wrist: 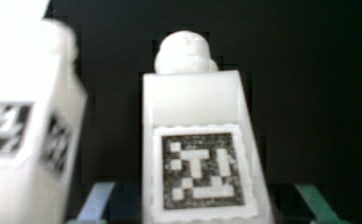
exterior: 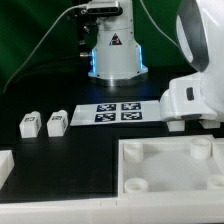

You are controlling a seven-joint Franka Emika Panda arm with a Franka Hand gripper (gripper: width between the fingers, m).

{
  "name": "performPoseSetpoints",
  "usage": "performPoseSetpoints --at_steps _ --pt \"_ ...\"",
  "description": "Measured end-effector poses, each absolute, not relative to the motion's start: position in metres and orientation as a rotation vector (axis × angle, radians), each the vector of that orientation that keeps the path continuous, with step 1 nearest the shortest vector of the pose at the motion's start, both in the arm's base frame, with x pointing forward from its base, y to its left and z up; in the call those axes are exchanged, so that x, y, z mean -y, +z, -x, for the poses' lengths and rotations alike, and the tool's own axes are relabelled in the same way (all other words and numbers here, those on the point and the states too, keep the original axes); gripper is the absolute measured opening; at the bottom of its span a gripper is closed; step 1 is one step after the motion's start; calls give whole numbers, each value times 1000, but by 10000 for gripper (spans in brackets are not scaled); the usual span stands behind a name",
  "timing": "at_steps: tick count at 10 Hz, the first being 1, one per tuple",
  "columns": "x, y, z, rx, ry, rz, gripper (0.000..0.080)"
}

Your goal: Assemble one leg

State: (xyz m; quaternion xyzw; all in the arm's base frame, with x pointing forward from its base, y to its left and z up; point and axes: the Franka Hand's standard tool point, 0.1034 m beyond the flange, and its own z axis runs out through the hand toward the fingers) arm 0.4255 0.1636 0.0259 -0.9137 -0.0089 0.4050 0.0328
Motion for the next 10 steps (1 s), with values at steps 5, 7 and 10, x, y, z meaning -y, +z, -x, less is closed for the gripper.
performPoseSetpoints --at_steps 5,7,10 --pt "-130 113 -487 55 629 2972 294" --pt "-133 100 -483 50 420 3007 294" --pt "-119 110 -513 96 -51 3020 294"
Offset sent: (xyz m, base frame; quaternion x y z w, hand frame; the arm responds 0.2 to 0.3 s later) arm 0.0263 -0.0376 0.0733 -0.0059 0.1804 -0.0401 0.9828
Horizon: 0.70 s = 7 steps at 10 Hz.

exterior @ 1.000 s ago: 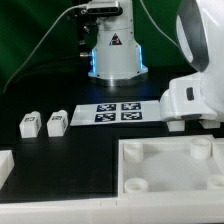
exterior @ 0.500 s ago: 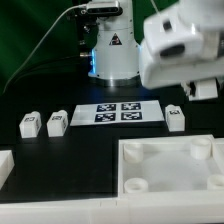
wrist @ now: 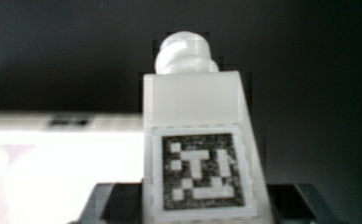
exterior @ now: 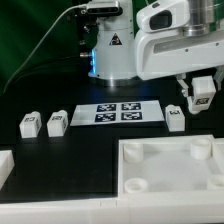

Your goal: Assemble one leg

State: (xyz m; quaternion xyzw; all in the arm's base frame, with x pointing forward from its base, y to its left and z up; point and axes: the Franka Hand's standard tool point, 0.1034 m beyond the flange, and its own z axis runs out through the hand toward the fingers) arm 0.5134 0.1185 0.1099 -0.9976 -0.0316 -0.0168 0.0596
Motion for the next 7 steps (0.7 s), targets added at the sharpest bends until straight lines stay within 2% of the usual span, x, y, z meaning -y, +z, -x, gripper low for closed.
performPoseSetpoints --at_steps 1,3,5,6,7 --pt "-109 125 -546 100 -266 3008 294" --pt "-110 146 -575 86 -528 2969 294" --pt "-107 139 -568 78 -784 2917 294" --pt "-106 143 -571 66 -967 2859 294" --pt "-107 127 -563 75 -850 2897 294"
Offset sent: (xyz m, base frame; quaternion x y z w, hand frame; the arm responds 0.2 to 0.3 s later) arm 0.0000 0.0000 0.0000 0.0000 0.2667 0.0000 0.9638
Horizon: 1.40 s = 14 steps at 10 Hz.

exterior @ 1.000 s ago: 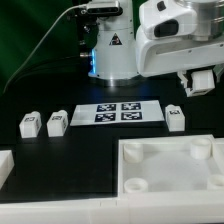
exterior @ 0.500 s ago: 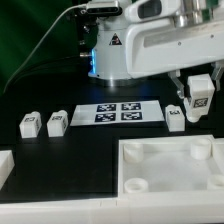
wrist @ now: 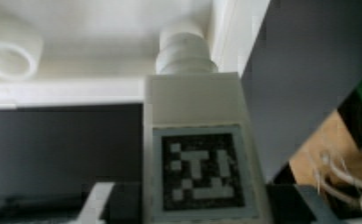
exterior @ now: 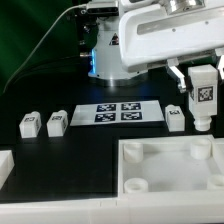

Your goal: Assemble one leg

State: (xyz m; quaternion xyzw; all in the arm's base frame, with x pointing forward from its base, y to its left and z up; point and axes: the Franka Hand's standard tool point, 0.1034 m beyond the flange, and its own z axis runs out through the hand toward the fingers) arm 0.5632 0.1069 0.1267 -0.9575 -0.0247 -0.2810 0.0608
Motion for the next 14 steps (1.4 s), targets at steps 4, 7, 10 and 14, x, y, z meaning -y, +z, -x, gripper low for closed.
performPoseSetpoints --at_steps 4,7,10,14 --pt "-104 142 -605 89 -880 2889 294" --pt "-113 130 -630 82 -893 2869 294" --pt "-117 113 -633 70 -868 2871 294" --pt "-119 94 -626 70 -837 2879 294"
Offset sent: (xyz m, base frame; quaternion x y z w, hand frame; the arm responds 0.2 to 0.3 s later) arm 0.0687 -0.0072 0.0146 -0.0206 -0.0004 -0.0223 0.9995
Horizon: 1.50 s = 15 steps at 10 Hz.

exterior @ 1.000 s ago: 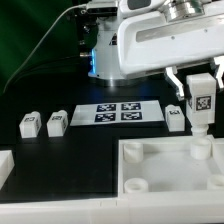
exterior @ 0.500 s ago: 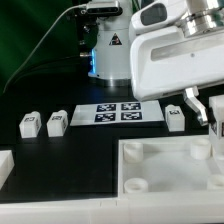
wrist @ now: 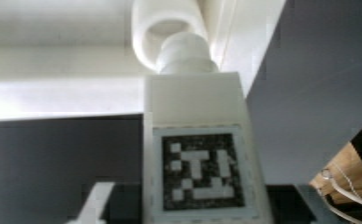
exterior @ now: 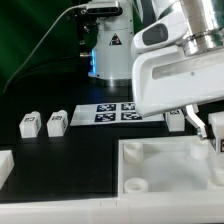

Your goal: Assemble one leg

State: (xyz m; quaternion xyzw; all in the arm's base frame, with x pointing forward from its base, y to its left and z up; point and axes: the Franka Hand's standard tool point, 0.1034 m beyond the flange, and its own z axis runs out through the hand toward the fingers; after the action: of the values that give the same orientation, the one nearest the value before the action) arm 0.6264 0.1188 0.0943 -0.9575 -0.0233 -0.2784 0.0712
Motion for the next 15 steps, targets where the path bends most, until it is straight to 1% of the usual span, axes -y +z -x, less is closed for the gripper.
performPoseSetpoints --at_steps 3,8,11,15 --pt "-114 89 -627 81 -833 2887 294" --pt "-116 75 -622 81 -815 2891 294" --pt "-116 73 -621 43 -893 2874 294" --pt "-116 73 -621 1 -888 2882 294"
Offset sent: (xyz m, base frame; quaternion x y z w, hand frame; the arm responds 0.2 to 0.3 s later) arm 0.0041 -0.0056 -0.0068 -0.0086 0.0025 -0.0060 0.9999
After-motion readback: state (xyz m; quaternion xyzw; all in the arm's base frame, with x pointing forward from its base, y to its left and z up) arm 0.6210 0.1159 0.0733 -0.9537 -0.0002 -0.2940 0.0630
